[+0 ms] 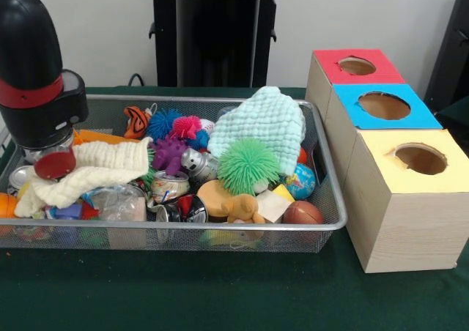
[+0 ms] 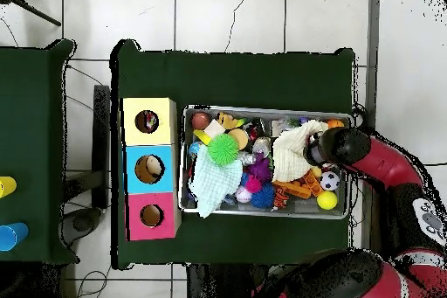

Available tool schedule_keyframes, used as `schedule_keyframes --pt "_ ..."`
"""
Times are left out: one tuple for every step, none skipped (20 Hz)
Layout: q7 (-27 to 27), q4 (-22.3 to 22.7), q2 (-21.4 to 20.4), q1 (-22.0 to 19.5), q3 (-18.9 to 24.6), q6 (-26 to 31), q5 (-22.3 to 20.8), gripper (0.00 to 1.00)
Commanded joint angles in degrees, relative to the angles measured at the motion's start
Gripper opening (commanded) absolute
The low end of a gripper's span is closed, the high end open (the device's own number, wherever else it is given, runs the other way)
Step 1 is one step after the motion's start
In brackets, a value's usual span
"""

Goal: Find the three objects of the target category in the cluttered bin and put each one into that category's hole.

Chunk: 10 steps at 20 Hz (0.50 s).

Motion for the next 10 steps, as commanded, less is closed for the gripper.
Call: schedule_keyframes --pt "-3.99 3.14 -2.53 1.57 -0.58 -9.71 -7.54 0.0" --pt "-3.67 3.27 -2.32 1.63 -0.38 -9.83 -7.5 0.0" --pt "-3.77 2.79 -1.87 1.4 -0.01 -9.33 -7.46 0.0" --pt "-3.85 2.74 -1.68 1.29 0.17 -9.47 -7.75 0.0" --pt "-4.15 2.22 -1.33 1.02 0.52 -9.19 -7.99 0.0" --pt "-4.11 2.37 -1.3 0.82 0.79 -9.13 -8.24 0.0" --pt "-4.39 2.1 -0.86 0.41 1.27 -9.25 -8.44 0.0" --pt "-4.72 1.57 -0.3 -0.03 1.67 -9.21 -8.61 0.0" --pt "-4.77 1.8 -0.5 -0.15 1.89 -9.1 -8.69 0.0" --pt "-4.81 2.03 -0.71 -0.28 2.11 -8.98 -8.77 0.0"
